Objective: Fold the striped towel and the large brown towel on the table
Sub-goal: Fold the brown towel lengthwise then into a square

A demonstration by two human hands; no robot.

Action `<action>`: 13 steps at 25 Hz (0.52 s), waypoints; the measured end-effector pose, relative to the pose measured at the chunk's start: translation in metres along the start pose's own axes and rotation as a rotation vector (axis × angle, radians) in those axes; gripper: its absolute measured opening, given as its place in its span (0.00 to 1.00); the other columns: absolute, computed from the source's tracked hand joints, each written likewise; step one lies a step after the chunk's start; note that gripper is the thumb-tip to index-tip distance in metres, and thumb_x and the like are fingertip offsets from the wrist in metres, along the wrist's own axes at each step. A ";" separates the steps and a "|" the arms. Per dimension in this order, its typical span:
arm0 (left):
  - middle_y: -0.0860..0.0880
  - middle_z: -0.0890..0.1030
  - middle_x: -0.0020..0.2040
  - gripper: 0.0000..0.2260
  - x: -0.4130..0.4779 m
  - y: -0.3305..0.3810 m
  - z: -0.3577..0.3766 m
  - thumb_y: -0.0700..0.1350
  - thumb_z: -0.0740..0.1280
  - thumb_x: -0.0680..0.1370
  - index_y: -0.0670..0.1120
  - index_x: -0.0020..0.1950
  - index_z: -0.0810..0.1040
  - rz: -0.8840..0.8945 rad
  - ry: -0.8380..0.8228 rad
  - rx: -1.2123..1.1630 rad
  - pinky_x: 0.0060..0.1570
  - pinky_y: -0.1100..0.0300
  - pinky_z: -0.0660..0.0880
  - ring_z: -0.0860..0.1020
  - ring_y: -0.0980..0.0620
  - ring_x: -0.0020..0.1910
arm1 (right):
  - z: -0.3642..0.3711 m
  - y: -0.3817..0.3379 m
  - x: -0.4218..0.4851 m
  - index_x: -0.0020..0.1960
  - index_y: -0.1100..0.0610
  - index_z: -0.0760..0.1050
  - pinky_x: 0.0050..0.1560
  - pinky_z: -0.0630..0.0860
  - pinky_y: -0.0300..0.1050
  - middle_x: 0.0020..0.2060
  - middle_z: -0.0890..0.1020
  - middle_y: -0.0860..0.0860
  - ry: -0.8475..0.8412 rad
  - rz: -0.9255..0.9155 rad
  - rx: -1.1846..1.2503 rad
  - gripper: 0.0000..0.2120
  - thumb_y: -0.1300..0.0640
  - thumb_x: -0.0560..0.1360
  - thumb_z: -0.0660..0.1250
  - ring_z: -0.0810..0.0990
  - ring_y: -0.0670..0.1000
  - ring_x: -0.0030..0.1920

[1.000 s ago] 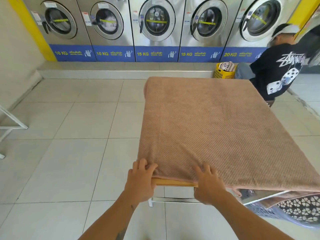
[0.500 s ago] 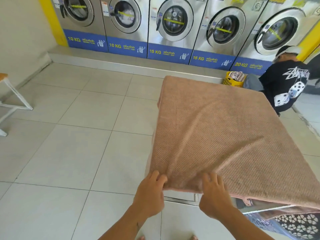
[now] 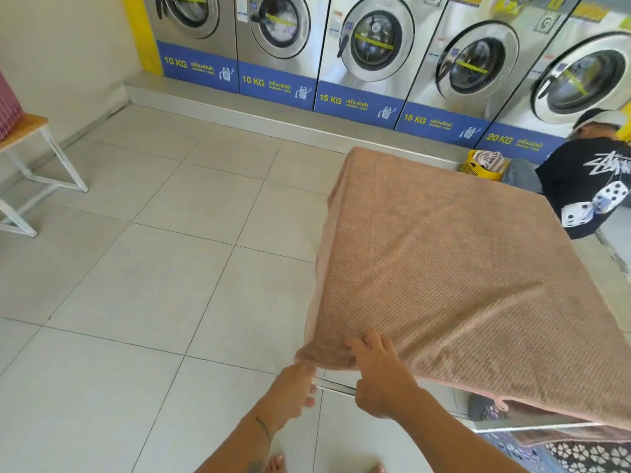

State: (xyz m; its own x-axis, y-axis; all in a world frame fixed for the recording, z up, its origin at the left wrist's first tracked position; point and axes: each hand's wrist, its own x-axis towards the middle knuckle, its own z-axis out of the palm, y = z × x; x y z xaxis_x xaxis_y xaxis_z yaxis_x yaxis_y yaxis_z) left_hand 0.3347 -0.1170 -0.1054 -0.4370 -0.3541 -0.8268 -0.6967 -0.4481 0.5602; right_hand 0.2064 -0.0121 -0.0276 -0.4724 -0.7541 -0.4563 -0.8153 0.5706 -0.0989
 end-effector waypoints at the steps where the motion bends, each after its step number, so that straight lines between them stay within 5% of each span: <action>1: 0.45 0.81 0.56 0.14 -0.001 0.007 -0.001 0.50 0.61 0.81 0.45 0.62 0.77 -0.060 -0.022 -0.245 0.52 0.53 0.76 0.81 0.47 0.52 | -0.001 0.001 -0.001 0.74 0.48 0.58 0.63 0.72 0.49 0.67 0.61 0.51 -0.003 -0.006 0.015 0.35 0.60 0.69 0.64 0.63 0.55 0.65; 4: 0.45 0.81 0.57 0.12 0.008 0.023 -0.005 0.45 0.66 0.77 0.47 0.60 0.79 -0.064 0.044 -0.584 0.51 0.53 0.75 0.79 0.48 0.56 | -0.008 0.000 -0.004 0.74 0.49 0.60 0.62 0.72 0.50 0.67 0.62 0.51 -0.040 0.002 0.062 0.32 0.59 0.71 0.64 0.64 0.56 0.66; 9: 0.42 0.82 0.49 0.20 0.013 0.036 0.000 0.38 0.66 0.78 0.49 0.69 0.73 0.159 0.314 -0.570 0.35 0.58 0.74 0.76 0.50 0.36 | -0.012 -0.007 -0.003 0.75 0.48 0.59 0.64 0.71 0.52 0.68 0.64 0.53 -0.011 -0.025 0.098 0.32 0.59 0.74 0.64 0.65 0.57 0.67; 13: 0.43 0.81 0.48 0.18 -0.001 0.040 -0.013 0.29 0.64 0.75 0.52 0.51 0.81 0.286 0.234 -0.686 0.43 0.59 0.73 0.75 0.49 0.44 | -0.010 -0.021 0.006 0.75 0.49 0.57 0.65 0.69 0.51 0.67 0.64 0.53 0.050 -0.082 0.087 0.33 0.58 0.73 0.65 0.65 0.56 0.66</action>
State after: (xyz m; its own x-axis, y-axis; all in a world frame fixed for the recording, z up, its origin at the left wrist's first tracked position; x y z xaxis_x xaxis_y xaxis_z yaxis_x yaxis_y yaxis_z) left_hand 0.3148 -0.1447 -0.0814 -0.3623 -0.6623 -0.6558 -0.0334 -0.6939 0.7193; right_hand 0.2176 -0.0321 -0.0194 -0.4230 -0.8134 -0.3992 -0.8208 0.5307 -0.2115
